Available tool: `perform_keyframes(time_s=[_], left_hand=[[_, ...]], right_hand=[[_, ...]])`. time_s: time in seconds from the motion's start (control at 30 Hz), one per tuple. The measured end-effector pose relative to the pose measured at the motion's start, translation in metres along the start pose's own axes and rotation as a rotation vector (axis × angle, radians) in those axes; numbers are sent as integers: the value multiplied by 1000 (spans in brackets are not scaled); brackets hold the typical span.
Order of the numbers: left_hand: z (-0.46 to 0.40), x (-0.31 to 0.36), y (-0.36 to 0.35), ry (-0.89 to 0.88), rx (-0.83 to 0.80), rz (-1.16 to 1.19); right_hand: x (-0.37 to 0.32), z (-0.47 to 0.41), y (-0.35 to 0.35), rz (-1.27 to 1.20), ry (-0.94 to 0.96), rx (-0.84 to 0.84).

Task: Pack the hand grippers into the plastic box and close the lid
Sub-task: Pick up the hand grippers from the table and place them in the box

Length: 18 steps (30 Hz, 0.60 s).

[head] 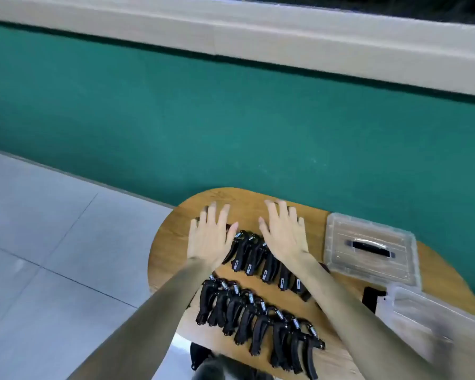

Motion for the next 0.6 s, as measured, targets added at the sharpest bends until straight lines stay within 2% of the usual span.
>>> perform_keyframes(time_s=[0.17, 0.33, 0.47, 0.6], left_hand=[[2, -31, -67, 8, -29, 7], [45, -45, -165, -21, -215, 51], [80, -49, -250, -20, -361, 122], [97, -52, -306, -52, -383, 191]], right_hand=[[-18, -2, -77, -11, -76, -117], [-18, 0, -159, -2, -145, -210], [-6, -4, -221, 29, -127, -250], [-1, -11, -272, 51, -100, -247]])
Point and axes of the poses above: each hand's wrist, its own z-axis away from the middle knuckle, its own y-axis out of the back of the hand, x = y × z, the point moved 4 cm from there along -z, towards the middle knuckle, and after that the axes turned 12 degrees about -z, right-handed, at the moved point
